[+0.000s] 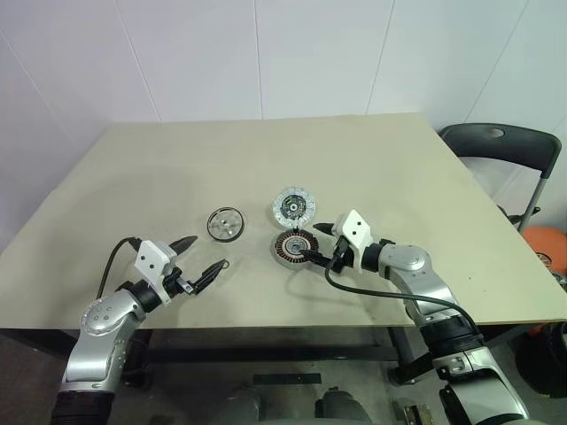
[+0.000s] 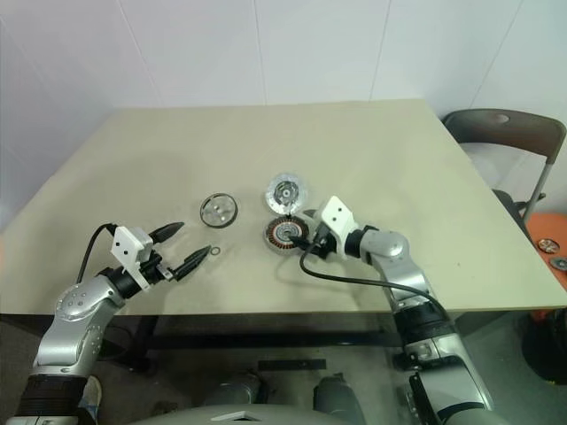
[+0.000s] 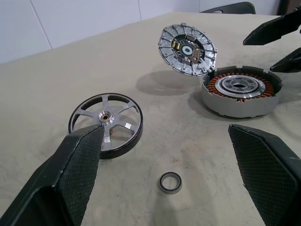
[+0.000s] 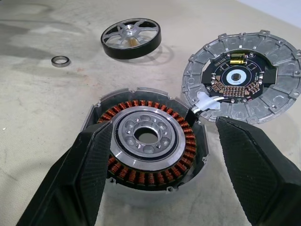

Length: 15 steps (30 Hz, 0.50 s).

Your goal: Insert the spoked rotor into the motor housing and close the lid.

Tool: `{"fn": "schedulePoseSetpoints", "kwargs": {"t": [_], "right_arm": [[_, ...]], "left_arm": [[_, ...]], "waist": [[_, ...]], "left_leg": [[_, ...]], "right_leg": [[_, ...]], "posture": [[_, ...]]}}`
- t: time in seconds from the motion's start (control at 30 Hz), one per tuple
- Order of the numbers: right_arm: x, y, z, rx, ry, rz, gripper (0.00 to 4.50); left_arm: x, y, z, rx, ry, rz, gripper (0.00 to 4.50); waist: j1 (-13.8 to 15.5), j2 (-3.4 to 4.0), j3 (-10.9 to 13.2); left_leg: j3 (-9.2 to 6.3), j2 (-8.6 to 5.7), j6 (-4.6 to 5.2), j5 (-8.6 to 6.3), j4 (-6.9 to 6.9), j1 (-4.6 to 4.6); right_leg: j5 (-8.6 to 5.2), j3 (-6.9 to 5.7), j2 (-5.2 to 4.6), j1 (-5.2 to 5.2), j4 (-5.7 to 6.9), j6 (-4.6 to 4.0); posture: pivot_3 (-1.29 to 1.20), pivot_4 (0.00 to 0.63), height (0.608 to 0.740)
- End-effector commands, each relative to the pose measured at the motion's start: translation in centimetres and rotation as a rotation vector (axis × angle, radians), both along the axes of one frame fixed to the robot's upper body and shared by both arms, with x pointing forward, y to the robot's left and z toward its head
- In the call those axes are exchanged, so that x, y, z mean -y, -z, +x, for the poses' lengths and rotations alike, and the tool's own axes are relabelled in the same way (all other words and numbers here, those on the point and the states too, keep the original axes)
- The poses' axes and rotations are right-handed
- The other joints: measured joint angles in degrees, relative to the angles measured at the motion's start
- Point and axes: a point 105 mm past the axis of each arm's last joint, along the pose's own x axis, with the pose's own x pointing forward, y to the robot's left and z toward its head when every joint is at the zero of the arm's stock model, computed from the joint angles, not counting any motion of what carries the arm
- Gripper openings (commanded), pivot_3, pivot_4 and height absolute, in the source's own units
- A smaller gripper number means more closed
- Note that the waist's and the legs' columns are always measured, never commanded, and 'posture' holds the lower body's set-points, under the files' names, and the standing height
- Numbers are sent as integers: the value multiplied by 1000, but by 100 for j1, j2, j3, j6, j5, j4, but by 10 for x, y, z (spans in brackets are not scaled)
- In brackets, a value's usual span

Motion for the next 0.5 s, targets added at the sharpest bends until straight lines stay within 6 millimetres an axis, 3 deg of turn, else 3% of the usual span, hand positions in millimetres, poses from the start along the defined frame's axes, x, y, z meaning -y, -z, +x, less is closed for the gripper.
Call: {"fn": "schedulePoseSetpoints", "kwargs": {"t": [0.03,0.5], "right_arm": [[-5,-12,1,48,-24,3,3677],[-6,-14,2,58,-23,7,3677]], "left_arm": [[1,-16,2,57,8,2,4500],[3,-17,1,51,0,0,4500]], "waist": [[0,0,0],[0,-1,0]], "left_leg": [[0,0,0,0,0,0],[0,1,0,0,0,1]], "right_leg": [[0,0,0,0,0,0],[0,0,1,1,0,0]], "posture": [[0,0,740],[0,0,740]]}}
